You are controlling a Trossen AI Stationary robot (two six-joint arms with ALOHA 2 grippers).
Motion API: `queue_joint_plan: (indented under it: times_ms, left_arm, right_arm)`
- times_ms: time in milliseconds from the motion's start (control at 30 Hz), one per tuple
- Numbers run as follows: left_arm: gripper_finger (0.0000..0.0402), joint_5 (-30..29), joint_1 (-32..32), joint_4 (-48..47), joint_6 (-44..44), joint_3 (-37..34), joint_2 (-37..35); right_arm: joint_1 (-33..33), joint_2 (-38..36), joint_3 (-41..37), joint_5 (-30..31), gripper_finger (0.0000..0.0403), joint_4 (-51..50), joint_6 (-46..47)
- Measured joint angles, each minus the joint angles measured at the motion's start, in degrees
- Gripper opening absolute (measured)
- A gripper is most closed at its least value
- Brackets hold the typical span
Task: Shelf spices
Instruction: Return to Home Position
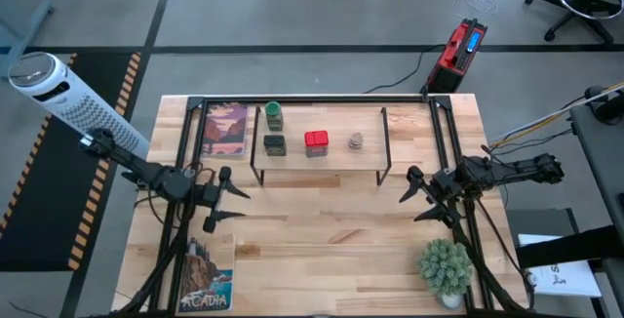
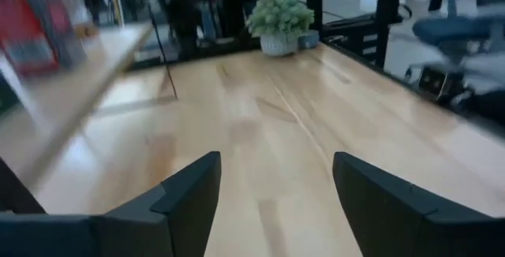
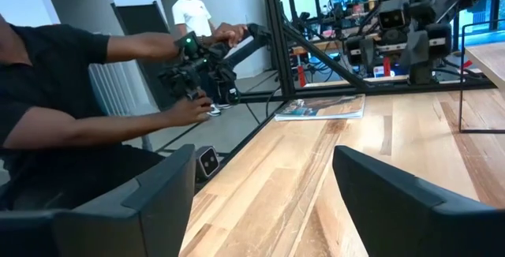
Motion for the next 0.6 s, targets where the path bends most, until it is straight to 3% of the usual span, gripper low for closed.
queue_joint_plan:
  times_ms: [167, 400, 600]
  left_arm:
    - [0.0235, 1.5, 6.1, -0.3, 10.8, 0.0, -4.4]
    - [0.0225, 1.2, 16.7, 0.7, 5.0, 0.0, -14.0]
    - [0.0217, 0.6, 16.3, 6.4, 4.6, -0.1, -14.0]
  right_arm:
    - [0.0, 0.0, 0.0, 0.0, 0.0285, 0.0, 0.0]
    - [0.0, 0.0, 0.0, 0.0, 0.0291, 0.0, 0.0]
    - [0.0, 0.1, 0.0, 0.0, 0.0286, 0.0, 0.0]
